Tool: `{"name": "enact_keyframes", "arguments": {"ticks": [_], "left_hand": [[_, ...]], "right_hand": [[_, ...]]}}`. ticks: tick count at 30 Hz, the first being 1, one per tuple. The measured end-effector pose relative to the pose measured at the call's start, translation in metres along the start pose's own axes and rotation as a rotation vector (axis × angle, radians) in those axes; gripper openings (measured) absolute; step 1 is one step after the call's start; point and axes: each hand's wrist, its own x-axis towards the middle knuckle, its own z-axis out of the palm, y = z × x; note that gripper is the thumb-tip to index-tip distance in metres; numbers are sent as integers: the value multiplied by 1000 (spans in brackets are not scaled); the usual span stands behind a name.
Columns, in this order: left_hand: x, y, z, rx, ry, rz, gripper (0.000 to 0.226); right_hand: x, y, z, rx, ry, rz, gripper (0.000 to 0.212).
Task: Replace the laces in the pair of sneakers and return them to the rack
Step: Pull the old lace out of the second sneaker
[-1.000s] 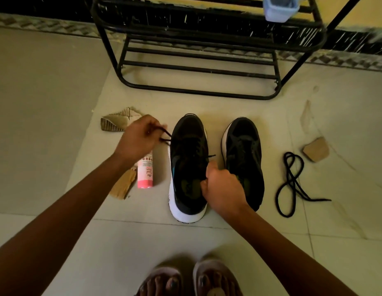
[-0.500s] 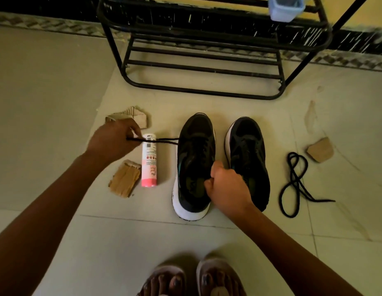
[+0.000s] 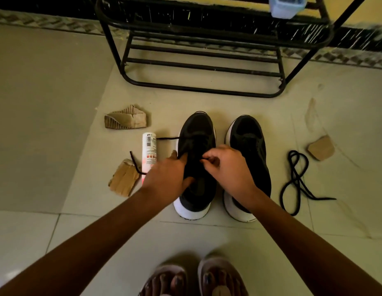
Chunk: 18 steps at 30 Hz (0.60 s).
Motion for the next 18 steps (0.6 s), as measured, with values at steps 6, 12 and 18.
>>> {"name": "enact_keyframes", "arguments": {"ticks": [6, 12, 18], "left_hand": [[-6, 4, 4, -189, -8, -90, 54], [-1, 2, 2, -215, -74, -134, 49], [-2, 5, -1, -338, -117, -158, 49]], "right_hand": [[7, 2, 2, 271, -109, 178, 8], [8, 1, 0, 562, -133, 336, 15], [13, 7, -14, 832, -67, 419, 15]]}}
